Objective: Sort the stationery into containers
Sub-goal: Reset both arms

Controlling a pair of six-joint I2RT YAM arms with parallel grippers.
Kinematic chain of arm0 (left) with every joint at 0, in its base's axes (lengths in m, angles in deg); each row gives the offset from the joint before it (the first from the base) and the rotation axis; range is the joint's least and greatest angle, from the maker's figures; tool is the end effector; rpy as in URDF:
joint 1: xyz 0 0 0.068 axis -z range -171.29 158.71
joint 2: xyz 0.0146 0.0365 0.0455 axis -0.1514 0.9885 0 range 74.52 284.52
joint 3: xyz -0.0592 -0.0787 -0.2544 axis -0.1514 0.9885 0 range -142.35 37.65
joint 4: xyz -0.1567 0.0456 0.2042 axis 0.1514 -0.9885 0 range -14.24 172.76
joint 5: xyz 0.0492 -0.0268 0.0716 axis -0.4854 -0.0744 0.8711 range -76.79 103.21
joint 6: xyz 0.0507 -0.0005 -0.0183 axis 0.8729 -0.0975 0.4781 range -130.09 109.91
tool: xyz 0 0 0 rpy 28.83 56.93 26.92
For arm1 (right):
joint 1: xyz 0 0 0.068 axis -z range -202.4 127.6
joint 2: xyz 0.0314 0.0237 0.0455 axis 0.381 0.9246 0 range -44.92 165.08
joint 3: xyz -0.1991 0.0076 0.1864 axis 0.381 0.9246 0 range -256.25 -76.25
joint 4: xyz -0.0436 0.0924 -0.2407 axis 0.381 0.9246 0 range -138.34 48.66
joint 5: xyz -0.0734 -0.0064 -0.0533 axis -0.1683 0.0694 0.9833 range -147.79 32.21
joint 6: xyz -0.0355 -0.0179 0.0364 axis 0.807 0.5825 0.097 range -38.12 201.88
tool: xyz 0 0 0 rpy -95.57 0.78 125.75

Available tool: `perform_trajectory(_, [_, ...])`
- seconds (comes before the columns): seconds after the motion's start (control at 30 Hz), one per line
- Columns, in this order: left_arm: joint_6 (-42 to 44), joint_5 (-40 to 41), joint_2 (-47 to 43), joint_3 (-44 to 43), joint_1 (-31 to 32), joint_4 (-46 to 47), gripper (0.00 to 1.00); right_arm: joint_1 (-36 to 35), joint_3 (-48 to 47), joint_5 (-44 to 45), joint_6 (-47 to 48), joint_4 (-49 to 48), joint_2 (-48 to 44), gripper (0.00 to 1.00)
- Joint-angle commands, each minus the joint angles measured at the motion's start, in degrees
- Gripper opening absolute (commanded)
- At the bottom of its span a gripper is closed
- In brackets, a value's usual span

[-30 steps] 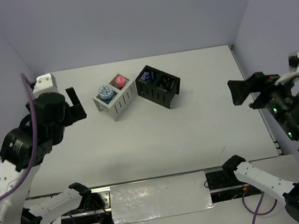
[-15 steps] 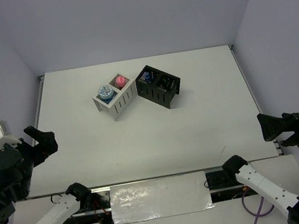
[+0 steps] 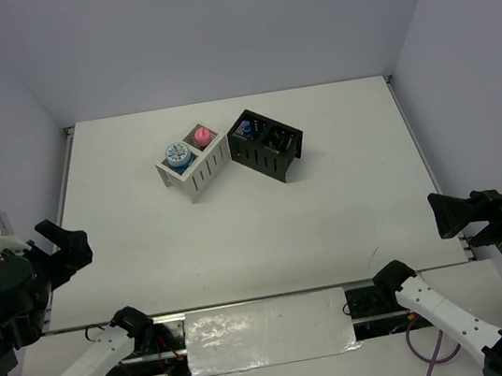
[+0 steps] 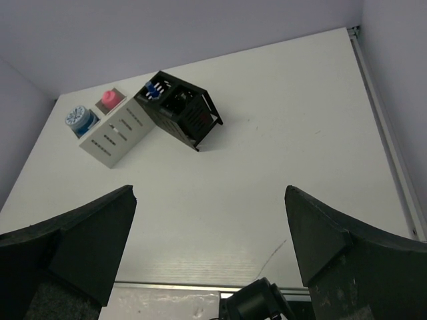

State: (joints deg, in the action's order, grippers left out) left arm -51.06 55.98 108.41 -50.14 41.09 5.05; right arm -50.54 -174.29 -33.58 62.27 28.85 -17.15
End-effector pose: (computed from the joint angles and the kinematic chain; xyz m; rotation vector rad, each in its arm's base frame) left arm 0.0029 0.0266 0.4535 -0.5980 1.7759 -0.1368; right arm -0.0651 -0.0514 0.4745 0.1908 1.6772 0.2696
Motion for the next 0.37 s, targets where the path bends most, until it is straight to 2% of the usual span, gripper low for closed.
perform_trajectory(0.0, [-0.2, 0.2, -0.4, -0.8, -0.2, -0.3, 0.99, -0.2, 1.9, -3.1, 1.5, -0.4, 0.4, 1.00])
perform_trajectory(0.33, [0.3, -0.8, -0.4, 1.0, -0.3, 1.2, 0.99, -0.2, 1.8, -3.5, 2.9, -2.1, 1.5, 1.00])
